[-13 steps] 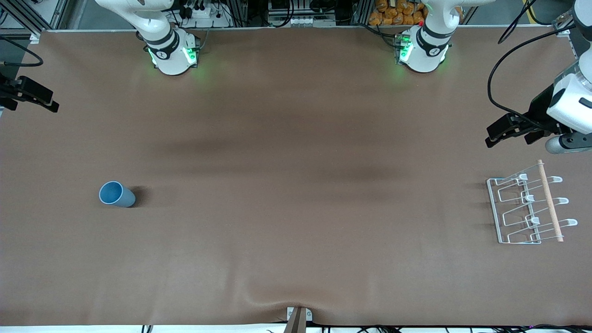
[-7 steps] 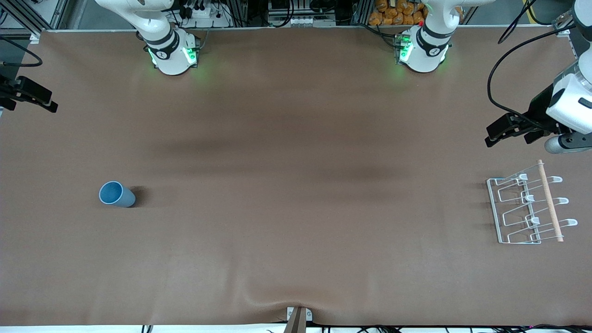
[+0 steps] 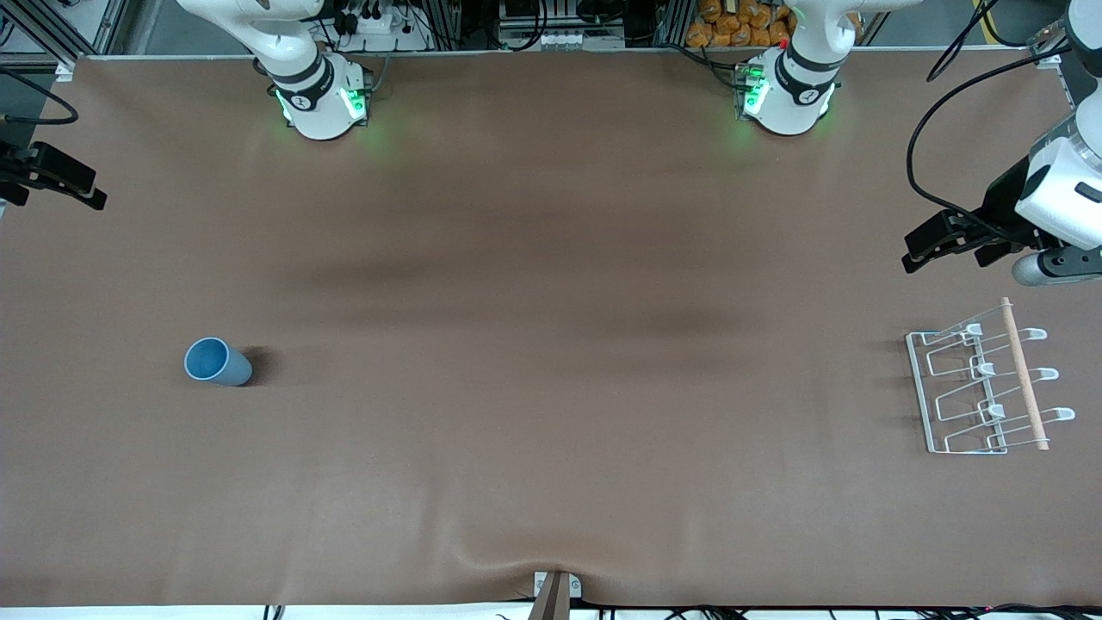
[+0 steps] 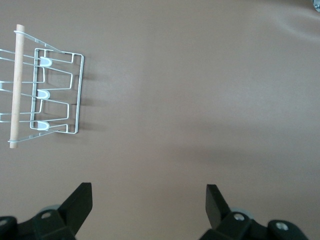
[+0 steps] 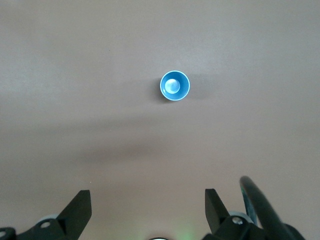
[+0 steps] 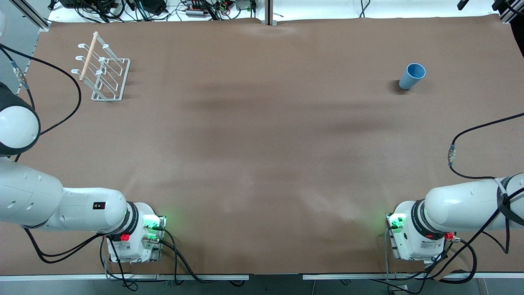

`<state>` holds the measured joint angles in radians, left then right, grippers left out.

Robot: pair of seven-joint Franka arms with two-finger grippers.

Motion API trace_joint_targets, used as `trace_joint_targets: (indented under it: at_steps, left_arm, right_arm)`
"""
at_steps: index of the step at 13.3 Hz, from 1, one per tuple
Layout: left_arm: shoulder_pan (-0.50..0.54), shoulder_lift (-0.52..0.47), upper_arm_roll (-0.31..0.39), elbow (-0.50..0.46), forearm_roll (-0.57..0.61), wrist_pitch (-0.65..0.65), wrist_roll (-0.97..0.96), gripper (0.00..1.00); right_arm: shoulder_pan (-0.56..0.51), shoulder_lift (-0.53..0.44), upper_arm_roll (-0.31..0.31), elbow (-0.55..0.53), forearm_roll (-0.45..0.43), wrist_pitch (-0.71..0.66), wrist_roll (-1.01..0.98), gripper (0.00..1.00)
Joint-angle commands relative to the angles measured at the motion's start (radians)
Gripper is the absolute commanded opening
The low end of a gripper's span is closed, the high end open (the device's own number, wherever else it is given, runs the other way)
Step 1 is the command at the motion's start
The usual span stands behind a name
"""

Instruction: Transfer cup to left arm and place on rack

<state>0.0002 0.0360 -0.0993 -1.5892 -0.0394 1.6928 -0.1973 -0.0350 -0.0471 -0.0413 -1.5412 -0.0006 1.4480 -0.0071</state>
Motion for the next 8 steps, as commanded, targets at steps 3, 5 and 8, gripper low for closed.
trace_joint_targets:
  at_steps: [3,5,8]
  left_arm:
    - [0.003,0.008,0.0,0.014,-0.007,-0.018,0.015,1.0]
    - [0.001,0.008,0.0,0.012,-0.005,-0.018,0.013,1.0]
    - [0.003,0.01,0.0,0.012,-0.007,-0.018,0.015,1.0]
  right_arm:
    - [-0.023,-0.002,0.02,-0.02,-0.016,0.022,0.012,1.0]
    - [-0.023,0.016,0.02,-0.02,-0.016,0.037,0.012,1.0]
    - [-0.025,0.061,0.02,-0.019,-0.018,0.063,0.003,1.0]
